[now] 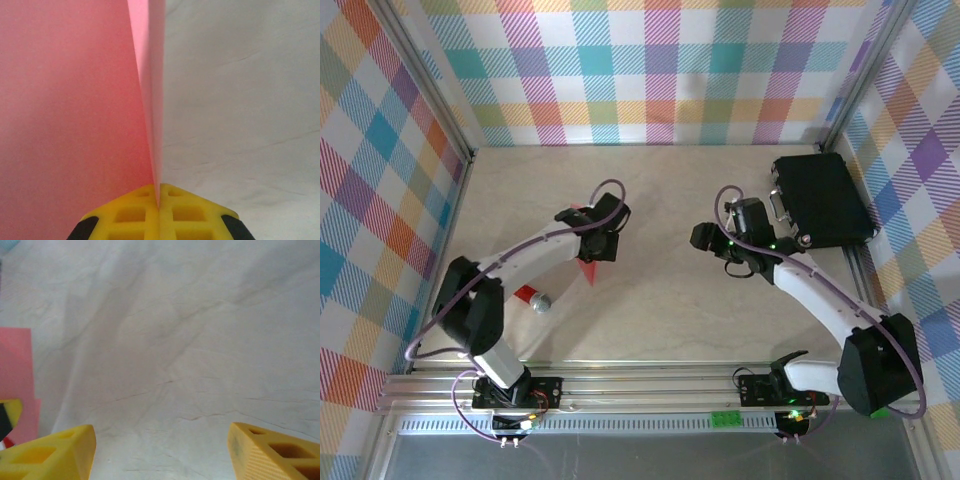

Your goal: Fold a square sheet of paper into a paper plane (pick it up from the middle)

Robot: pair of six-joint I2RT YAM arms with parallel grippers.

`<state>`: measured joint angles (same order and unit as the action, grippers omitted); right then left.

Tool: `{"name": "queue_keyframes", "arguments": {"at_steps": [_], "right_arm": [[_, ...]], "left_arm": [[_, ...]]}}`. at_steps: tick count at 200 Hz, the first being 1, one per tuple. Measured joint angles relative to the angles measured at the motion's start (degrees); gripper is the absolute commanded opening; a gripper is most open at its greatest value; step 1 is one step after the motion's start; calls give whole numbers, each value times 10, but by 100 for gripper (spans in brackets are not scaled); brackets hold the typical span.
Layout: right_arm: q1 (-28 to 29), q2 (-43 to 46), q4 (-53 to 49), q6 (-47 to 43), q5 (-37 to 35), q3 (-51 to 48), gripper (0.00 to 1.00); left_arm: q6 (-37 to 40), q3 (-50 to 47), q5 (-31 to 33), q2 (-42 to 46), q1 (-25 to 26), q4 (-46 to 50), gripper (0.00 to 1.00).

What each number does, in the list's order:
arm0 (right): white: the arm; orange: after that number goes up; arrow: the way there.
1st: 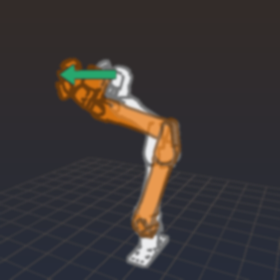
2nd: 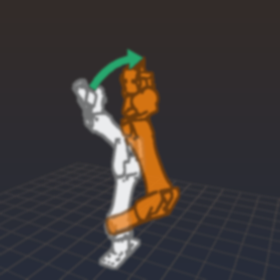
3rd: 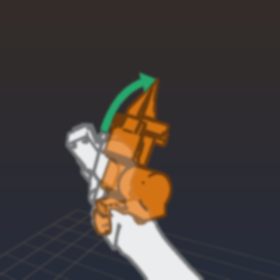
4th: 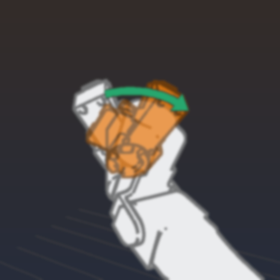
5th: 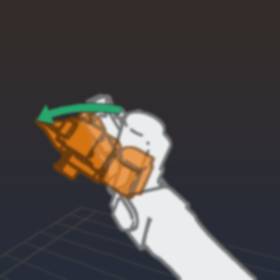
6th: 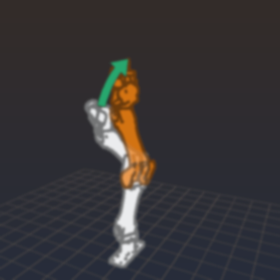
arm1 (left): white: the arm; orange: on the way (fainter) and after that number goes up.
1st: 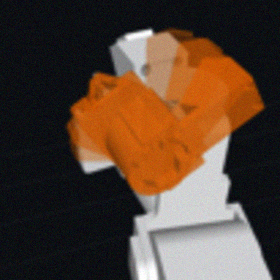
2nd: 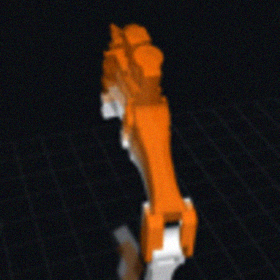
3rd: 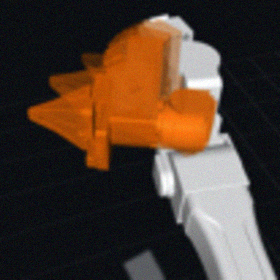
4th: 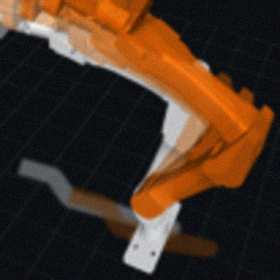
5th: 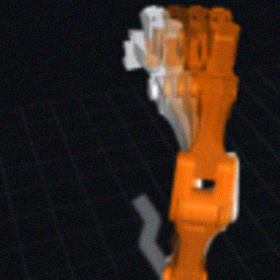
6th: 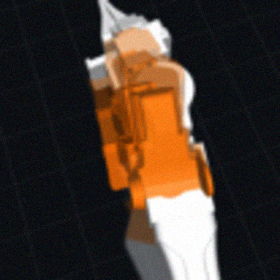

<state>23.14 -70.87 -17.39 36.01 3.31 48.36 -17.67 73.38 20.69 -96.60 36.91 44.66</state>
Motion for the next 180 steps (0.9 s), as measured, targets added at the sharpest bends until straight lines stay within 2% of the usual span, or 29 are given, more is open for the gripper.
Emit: {"name": "queue_keyframes", "arguments": {"at_steps": [30,72,114,180], "right_arm": [[-7,34,-14,13,-48,-31,71],[-14,52,-27,25,-86,-39,71],[-22,92,-37,33,-117,-64,71],[-26,113,-39,51,-146,-78,71]], "left_arm": [[21,49,103,-74,28,64,5],[43,105,183,-180,74,94,5],[47,139,206,-253,106,98,16],[9,161,185,-274,144,105,26]]}}
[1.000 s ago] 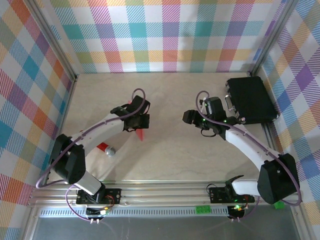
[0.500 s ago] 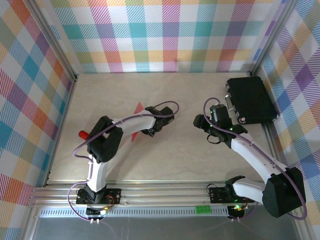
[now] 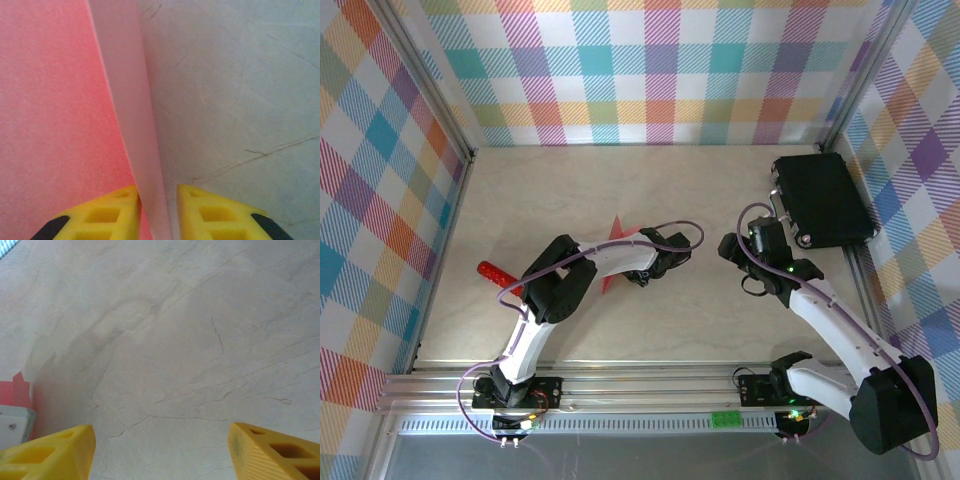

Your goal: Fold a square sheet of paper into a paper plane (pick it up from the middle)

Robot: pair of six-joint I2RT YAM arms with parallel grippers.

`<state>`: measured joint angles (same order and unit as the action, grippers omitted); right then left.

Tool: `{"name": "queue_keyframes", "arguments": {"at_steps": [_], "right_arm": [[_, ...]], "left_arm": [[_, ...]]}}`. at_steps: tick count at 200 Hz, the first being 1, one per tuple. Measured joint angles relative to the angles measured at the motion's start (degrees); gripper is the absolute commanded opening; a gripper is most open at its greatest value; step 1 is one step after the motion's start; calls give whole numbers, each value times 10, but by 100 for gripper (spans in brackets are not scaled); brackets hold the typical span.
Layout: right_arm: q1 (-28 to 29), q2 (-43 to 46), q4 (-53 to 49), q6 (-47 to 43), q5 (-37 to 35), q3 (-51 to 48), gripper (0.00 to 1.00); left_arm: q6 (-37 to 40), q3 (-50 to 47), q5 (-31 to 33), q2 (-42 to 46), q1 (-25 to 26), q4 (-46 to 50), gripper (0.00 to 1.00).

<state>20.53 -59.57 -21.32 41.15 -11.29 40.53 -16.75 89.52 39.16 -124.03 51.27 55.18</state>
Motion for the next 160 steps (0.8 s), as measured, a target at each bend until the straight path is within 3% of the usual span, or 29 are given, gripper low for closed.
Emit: {"name": "queue_keyframes", "arguments": {"at_steps": [88,160], "right_arm": [[-3,2,0,9,-7,-4,72],[-3,-42,22,-3,42,-4,78]], "left_arm": [[-45,-12,-72,11,10,-17,27],[-124,-148,-275,184,19,-122,46]]}}
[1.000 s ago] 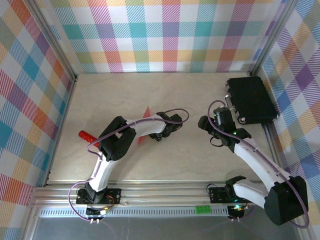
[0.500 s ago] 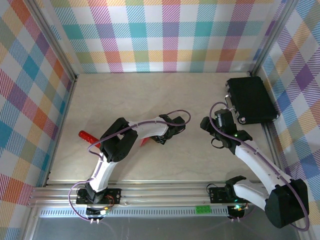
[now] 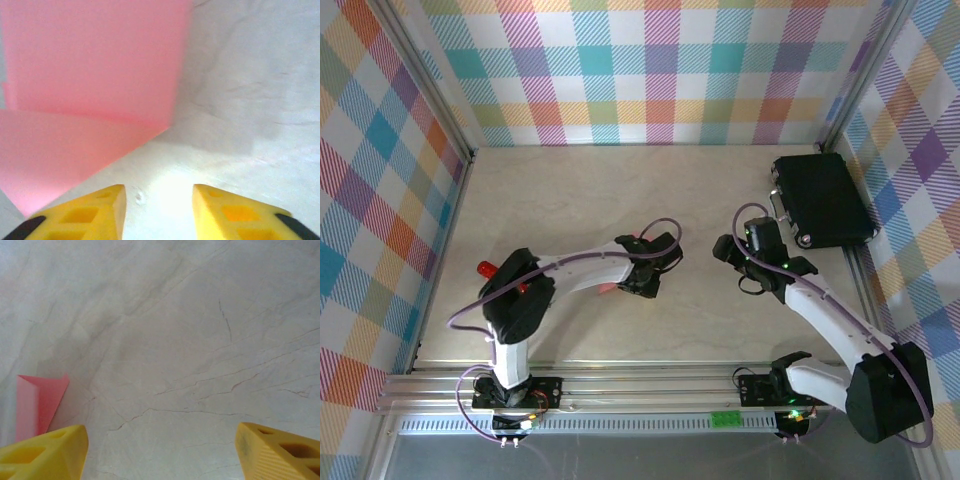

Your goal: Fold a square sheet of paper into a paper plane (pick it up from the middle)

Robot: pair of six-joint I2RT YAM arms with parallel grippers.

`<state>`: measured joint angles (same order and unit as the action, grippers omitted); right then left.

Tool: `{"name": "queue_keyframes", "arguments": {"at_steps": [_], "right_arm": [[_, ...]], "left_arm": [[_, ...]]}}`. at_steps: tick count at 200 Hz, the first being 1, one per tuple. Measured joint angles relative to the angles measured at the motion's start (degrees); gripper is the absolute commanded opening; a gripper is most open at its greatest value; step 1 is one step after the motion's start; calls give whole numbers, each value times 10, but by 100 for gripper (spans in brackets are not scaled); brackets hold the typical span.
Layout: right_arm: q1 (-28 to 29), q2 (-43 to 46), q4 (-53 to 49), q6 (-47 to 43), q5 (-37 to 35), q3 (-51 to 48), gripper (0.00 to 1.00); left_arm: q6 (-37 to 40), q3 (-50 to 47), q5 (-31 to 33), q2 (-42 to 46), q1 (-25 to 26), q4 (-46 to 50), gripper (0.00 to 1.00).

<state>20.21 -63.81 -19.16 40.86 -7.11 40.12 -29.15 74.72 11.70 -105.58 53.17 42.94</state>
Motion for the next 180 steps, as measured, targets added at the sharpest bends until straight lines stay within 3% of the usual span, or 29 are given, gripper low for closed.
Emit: {"name": "queue_keyframes", "arguments": {"at_steps": [35,87,118,180], "right_arm": [[0,-26,9,-6,28,1,79],[0,-82,41,-2,106,7,78],[0,-104,52,1,144,10,78],[0,-128,75,10,195,13,76]], "left_arm": [[-21,-86,-75,94,-29,-60,48],[-57,-161,-164,140,-173,-156,38],[-60,-146,-173,113,-186,-179,30],[-63,-135,-172,44,-196,-204,24]]}}
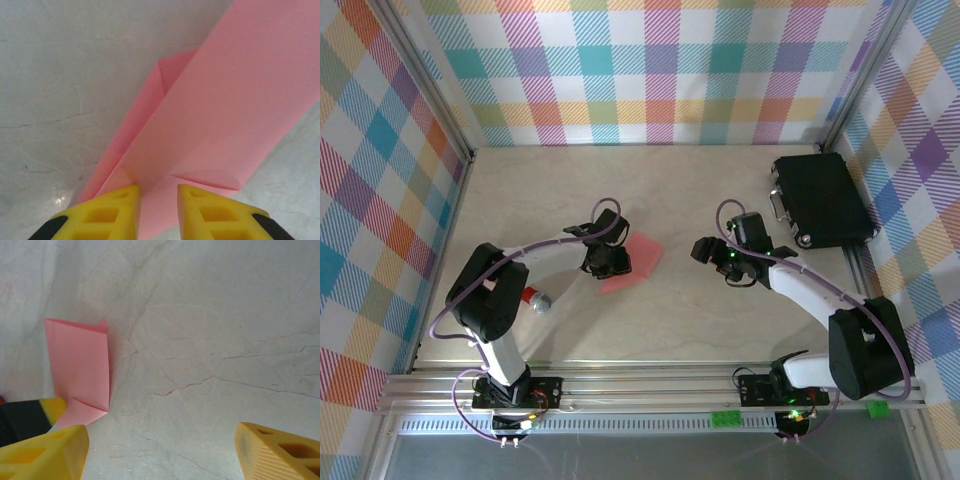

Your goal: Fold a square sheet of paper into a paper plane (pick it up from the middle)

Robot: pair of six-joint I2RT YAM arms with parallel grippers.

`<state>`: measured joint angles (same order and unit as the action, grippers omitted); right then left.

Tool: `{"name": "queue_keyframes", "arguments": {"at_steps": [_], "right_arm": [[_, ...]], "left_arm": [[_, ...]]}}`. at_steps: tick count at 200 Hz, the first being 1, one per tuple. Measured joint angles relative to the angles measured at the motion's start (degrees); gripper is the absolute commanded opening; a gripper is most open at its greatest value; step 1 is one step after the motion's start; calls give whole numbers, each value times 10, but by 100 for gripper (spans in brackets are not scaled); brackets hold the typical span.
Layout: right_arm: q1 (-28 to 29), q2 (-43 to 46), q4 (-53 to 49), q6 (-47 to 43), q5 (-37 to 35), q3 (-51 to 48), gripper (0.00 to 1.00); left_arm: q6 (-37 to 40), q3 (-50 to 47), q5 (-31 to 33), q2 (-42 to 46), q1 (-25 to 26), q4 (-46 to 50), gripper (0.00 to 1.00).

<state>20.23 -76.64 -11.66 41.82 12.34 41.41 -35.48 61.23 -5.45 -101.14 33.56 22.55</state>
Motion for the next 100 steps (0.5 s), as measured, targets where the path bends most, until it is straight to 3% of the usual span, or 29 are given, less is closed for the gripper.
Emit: {"name": "queue_keyframes", "arguments": {"at_steps": [51,100], "right_arm": [[8,-27,7,29,33,0,65],[67,-43,40,131,31,0,61]], "left_arm": [[-27,-13,-2,-10,-15,-33,24],[-105,-96,-63,9,-20,-167,21]]}}
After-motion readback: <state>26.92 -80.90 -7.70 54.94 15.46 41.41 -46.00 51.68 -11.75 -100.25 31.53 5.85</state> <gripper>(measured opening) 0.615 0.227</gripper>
